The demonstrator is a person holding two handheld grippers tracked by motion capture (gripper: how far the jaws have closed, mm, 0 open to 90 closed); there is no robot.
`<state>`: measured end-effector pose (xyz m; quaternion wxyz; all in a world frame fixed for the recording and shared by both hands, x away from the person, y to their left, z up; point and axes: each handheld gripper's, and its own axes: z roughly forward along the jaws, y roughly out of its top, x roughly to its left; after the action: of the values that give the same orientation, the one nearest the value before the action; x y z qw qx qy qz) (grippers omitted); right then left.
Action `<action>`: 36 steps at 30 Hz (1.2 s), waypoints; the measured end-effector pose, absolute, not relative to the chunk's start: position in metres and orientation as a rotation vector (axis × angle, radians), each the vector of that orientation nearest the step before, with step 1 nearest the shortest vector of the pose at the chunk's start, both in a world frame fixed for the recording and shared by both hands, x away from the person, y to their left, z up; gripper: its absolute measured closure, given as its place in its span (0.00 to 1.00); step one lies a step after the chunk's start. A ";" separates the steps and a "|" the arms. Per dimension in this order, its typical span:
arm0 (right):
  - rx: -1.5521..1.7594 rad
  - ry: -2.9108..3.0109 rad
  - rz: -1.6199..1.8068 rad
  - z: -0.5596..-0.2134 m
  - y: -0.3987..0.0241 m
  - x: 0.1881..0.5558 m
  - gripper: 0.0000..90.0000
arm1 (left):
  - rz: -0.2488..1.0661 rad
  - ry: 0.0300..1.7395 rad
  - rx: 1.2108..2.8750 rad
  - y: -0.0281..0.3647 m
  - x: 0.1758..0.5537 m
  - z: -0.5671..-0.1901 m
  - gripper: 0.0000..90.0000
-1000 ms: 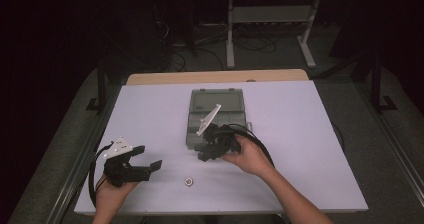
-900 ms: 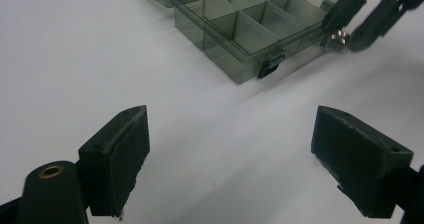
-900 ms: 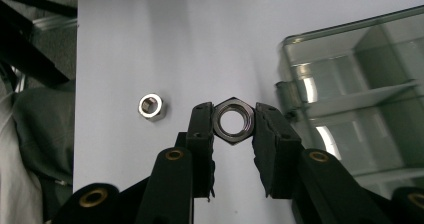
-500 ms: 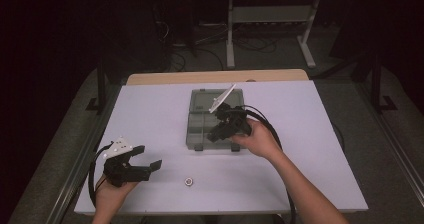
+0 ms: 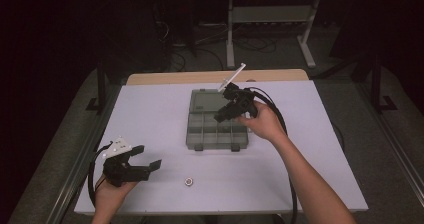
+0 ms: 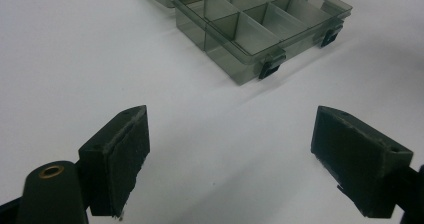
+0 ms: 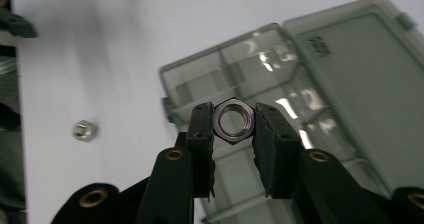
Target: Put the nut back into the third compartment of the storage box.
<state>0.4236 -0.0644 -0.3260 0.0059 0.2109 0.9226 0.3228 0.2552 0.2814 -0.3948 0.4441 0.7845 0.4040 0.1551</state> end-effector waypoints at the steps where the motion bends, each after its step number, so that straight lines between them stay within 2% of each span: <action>1: 0.685 2.884 0.999 -0.326 -0.066 0.427 0.77 | 0.384 1.001 1.946 0.281 0.255 -0.395 0.17; 8: 0.782 2.853 0.981 -0.335 -0.071 0.445 0.77 | 0.385 1.000 1.955 0.282 0.255 -0.394 0.17; 14: 0.830 2.873 0.895 -0.359 -0.063 0.459 0.77 | 0.384 1.004 1.944 0.283 0.255 -0.395 0.17; 36: 0.920 2.880 0.800 -0.396 -0.061 0.468 0.77 | 0.385 1.002 1.946 0.283 0.255 -0.394 0.17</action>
<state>0.4676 -0.0612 -0.3963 0.0069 0.2941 0.9209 0.2558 0.2553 0.2827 -0.3945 0.4436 0.7847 0.4042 0.1553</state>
